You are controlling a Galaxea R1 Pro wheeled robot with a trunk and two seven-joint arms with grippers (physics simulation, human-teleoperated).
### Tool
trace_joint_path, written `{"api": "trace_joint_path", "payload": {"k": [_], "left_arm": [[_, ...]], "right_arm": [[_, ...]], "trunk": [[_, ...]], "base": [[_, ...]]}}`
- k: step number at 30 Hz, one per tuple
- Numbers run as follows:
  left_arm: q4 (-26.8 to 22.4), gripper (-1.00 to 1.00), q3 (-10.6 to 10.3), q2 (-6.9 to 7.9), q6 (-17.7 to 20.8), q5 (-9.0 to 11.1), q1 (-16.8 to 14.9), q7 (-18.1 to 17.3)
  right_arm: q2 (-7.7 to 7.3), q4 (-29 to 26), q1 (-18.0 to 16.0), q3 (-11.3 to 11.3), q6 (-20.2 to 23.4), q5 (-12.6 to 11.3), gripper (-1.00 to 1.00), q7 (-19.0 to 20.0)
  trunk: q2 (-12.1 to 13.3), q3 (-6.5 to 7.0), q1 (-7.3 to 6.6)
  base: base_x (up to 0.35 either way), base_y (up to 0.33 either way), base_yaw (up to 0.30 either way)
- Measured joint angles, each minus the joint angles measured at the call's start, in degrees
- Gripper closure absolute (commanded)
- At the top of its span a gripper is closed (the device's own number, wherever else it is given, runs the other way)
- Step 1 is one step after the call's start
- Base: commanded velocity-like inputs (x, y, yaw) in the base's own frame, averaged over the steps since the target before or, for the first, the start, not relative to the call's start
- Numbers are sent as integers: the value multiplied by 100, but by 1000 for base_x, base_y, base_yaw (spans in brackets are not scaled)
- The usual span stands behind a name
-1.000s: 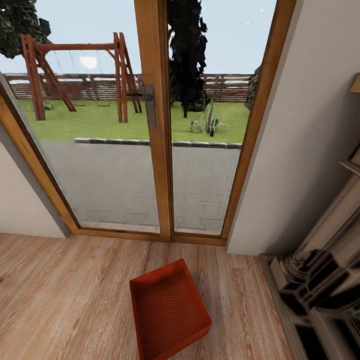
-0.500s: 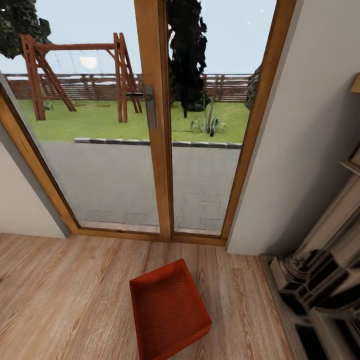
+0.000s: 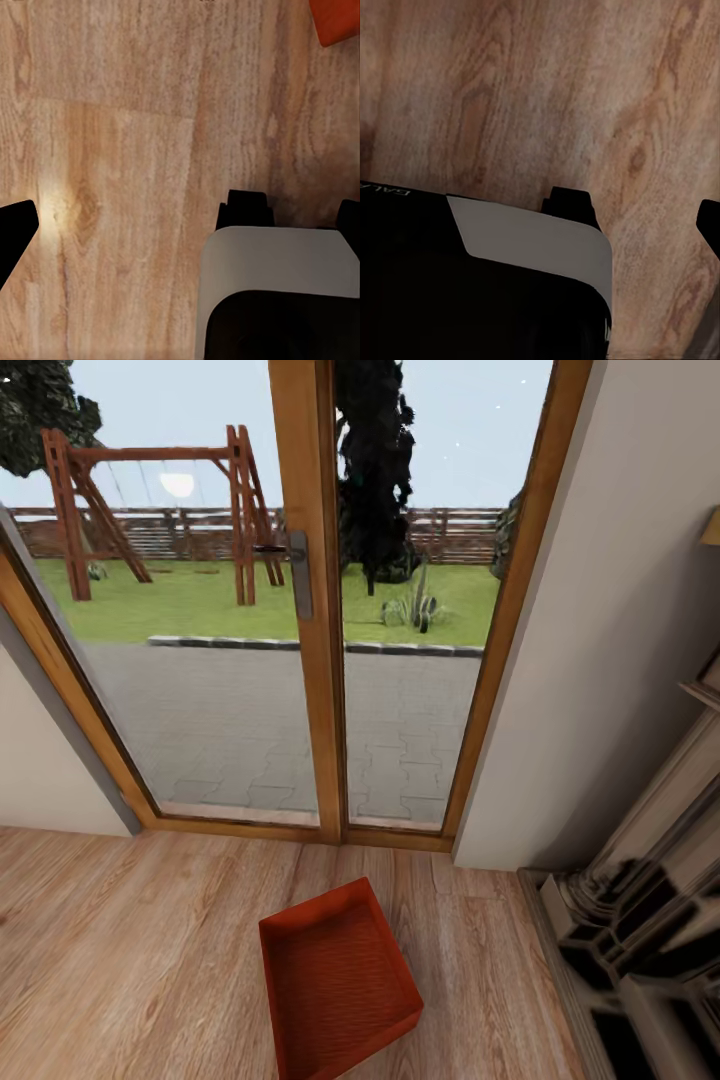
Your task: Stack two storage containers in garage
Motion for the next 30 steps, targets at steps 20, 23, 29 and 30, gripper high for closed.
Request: {"api": "trace_joint_path", "payload": {"k": [20, 23, 29, 30], "left_arm": [[-4010, -100, 691, 33, 4501, -25, -57, -12], [-4628, -100, 879, 13, 4921, -37, -58, -12], [-5163, -100, 1085, -23, 5284, -14, -193, -15], [-5173, -100, 1089, -34, 5298, -12, -215, -15]], "right_arm": [[15, -4563, -7, 88, 4353, 274, -100, -48], [28, -5120, -90, 186, 4901, 431, -100, -45], [136, -5612, -558, 513, 5365, 503, -100, -49], [144, -5609, -622, 540, 5378, 503, -100, -49]], "trunk": [[0, 1, 0], [0, 1, 0], [1, 1, 0], [1, 1, 0]], "base": [[0, 0, 0], [0, 0, 0], [0, 0, 0], [0, 0, 0]]}}
